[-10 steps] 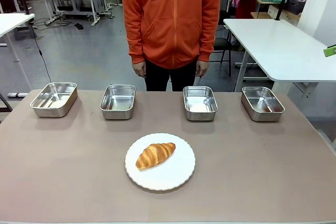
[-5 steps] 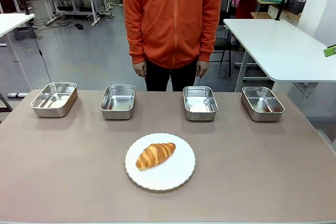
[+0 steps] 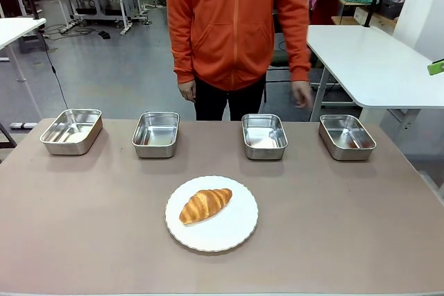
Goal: Place the bread in the container.
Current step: Place the Butter Roll into the Airtight Container indicated by the human.
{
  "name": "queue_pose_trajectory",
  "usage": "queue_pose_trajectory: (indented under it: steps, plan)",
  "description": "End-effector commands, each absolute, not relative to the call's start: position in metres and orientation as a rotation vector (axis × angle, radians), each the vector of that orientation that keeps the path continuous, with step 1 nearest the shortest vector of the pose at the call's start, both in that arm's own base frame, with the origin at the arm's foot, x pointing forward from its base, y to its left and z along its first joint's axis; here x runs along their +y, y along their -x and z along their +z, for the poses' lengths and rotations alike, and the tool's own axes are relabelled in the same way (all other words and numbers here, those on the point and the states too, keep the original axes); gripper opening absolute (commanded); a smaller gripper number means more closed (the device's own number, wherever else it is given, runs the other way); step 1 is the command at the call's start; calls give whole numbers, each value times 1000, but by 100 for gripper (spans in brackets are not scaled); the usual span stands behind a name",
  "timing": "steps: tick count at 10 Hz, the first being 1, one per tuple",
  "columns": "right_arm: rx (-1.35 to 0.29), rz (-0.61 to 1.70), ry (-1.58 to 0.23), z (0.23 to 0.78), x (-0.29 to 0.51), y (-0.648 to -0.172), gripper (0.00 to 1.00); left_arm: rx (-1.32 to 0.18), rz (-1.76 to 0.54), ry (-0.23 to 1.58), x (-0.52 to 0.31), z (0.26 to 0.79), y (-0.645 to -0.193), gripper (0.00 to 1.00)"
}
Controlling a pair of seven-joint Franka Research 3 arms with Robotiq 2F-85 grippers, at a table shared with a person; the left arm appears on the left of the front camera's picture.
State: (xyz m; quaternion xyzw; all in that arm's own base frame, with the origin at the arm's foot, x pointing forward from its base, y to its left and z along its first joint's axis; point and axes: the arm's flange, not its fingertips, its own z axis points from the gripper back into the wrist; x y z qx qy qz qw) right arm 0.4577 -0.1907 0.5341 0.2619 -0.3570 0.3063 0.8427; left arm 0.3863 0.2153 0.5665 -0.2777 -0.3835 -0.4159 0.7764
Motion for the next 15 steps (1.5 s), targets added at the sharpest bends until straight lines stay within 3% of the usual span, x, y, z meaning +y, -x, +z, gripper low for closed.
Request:
queue_pose_trajectory:
  steps: [1, 15]
  plan:
    - [-759, 652, -561, 535, -190, -458, 100, -842, -909, 594, 215, 568, -386, 100]
    - [-754, 647, -553, 534, -191, -458, 100, -842, -909, 594, 215, 568, -386, 100]
